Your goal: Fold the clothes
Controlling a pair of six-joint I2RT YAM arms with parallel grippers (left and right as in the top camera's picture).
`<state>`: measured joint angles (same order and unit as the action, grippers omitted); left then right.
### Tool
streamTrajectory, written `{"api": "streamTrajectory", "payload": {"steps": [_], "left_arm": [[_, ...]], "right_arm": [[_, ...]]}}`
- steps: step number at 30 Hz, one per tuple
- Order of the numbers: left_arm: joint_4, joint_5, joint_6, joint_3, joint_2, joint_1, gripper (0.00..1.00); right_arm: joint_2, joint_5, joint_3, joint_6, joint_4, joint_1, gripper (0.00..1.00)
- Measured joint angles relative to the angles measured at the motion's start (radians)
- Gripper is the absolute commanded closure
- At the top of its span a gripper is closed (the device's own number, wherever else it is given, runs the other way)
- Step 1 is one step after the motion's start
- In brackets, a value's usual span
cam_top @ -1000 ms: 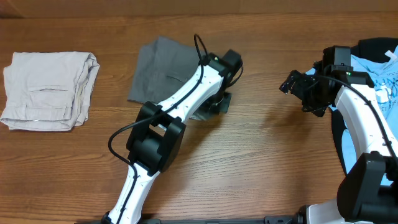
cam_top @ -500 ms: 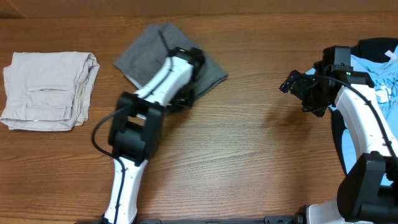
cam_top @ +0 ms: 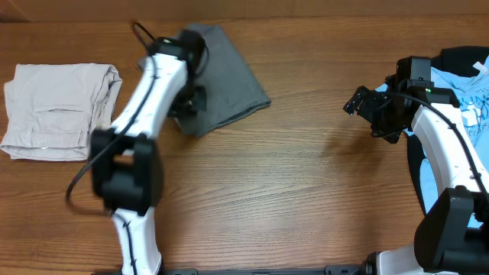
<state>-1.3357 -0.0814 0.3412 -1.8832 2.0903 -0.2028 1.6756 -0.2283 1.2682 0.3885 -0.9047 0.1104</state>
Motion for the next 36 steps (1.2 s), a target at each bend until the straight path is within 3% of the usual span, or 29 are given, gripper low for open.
{"api": "streamTrajectory", "payload": {"steps": [3,4,5,19,29,36], "left_arm": [[-0.002,0.01,0.048,-0.018,-0.108,0.027,0.27],[-0.003,0.011,0.061,-0.023,-0.132,0.034,0.06],[-0.004,0.012,0.077,-0.027,-0.149,0.039,0.0],[0.13,0.07,0.341,0.072,-0.073,0.047,0.0],[0.19,0.163,0.363,0.085,0.085,0.047,0.0],[0.226,0.177,0.31,0.088,0.19,0.047,0.0]], "right_arm": [[0.0,0.001,0.0,0.0,0.0,0.0,0.0],[0.0,0.0,0.0,0.0,0.0,0.0,0.0],[0.0,0.001,0.0,0.0,0.0,0.0,0.0],[0.0,0.001,0.0,0.0,0.0,0.0,0.0],[0.0,0.001,0.0,0.0,0.0,0.0,0.0],[0.0,0.001,0.0,0.0,0.0,0.0,0.0]]}}
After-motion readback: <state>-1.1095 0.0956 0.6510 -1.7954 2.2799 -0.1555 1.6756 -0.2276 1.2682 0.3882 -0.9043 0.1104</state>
